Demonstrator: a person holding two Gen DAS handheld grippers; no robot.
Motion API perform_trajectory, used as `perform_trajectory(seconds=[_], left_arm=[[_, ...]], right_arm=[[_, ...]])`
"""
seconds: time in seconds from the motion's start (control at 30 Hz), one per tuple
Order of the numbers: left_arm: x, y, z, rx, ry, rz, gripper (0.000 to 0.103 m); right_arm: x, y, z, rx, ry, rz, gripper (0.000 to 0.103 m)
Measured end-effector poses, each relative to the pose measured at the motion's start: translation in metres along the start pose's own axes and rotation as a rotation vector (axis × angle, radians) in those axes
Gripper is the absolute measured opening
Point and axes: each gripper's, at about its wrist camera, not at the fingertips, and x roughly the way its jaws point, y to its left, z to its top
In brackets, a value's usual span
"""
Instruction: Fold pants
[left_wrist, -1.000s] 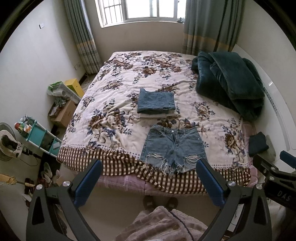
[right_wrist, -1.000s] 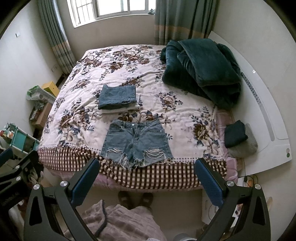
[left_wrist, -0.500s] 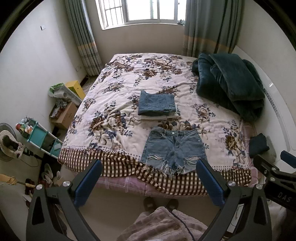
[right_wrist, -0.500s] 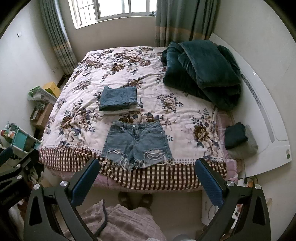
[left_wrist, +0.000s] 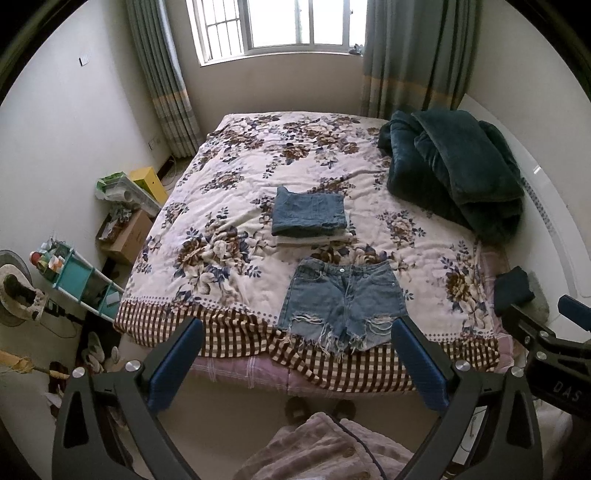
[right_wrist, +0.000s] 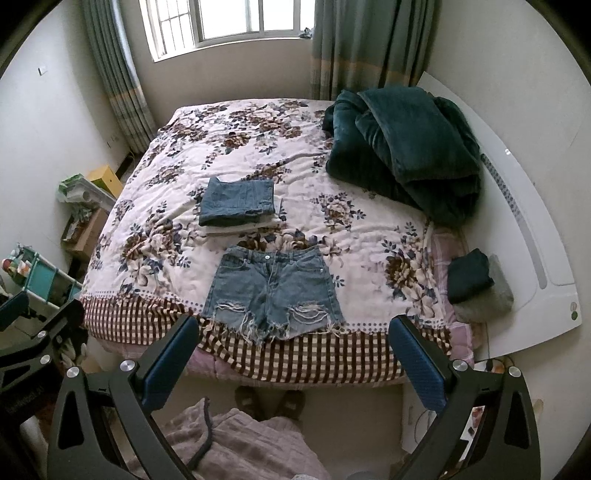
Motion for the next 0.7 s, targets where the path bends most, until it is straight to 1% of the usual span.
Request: perform_trajectory(seconds=[0.17, 0.2, 0.47, 0.7], left_arm=[[0.001, -0.003, -0.001, 0.000, -0.003, -0.005, 0.103], [0.001, -0.003, -0.001, 0.000, -0.004, -0.008, 0.103], [0.002, -0.001, -0.005, 0.005, 0.000, -0.024, 0.103], [0.010, 0.004, -0.002, 0.017, 0.006, -0.040, 0.103]], right_arm=[[-0.002, -0.003, 0.004, 0.004, -0.003, 0.000, 0.103], [-0.002, 0.001, 0.000, 0.001, -0.003, 0.000, 0.103], [-0.003, 0.000, 0.001, 0.005, -0.005, 0.000, 0.103], [-0.002, 0.000, 0.003, 0.013, -0.001, -0.007, 0.103]])
